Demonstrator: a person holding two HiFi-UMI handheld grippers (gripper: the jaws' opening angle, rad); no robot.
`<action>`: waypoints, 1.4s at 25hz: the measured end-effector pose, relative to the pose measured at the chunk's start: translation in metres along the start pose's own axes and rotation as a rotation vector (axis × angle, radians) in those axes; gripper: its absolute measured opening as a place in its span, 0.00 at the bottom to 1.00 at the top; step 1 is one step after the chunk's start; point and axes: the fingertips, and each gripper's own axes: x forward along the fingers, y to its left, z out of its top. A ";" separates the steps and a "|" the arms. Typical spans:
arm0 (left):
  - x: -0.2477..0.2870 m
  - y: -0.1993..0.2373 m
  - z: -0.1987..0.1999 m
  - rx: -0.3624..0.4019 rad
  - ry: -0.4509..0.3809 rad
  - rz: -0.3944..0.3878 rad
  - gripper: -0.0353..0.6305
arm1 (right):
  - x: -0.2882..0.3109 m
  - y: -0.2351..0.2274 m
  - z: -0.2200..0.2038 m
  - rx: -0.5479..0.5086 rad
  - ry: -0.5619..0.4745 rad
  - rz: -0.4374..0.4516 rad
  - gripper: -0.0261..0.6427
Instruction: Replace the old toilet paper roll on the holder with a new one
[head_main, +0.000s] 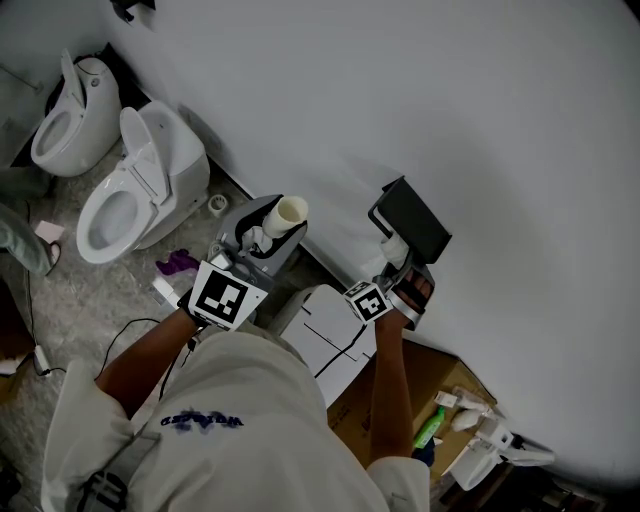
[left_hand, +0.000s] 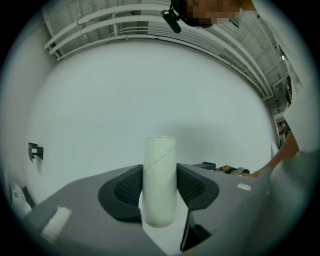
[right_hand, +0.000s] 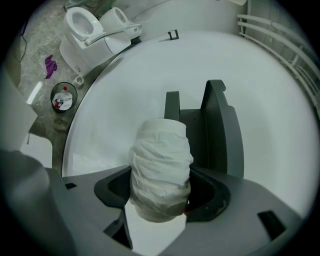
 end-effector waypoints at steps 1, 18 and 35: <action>0.000 0.000 0.000 0.001 -0.001 0.000 0.35 | 0.000 0.000 0.001 0.001 -0.002 -0.001 0.50; 0.010 -0.006 -0.016 -0.021 0.031 -0.058 0.35 | -0.002 0.002 0.015 -0.003 0.025 -0.025 0.49; 0.013 -0.004 -0.025 -0.032 0.042 -0.084 0.35 | -0.003 0.001 0.036 -0.008 0.006 -0.042 0.49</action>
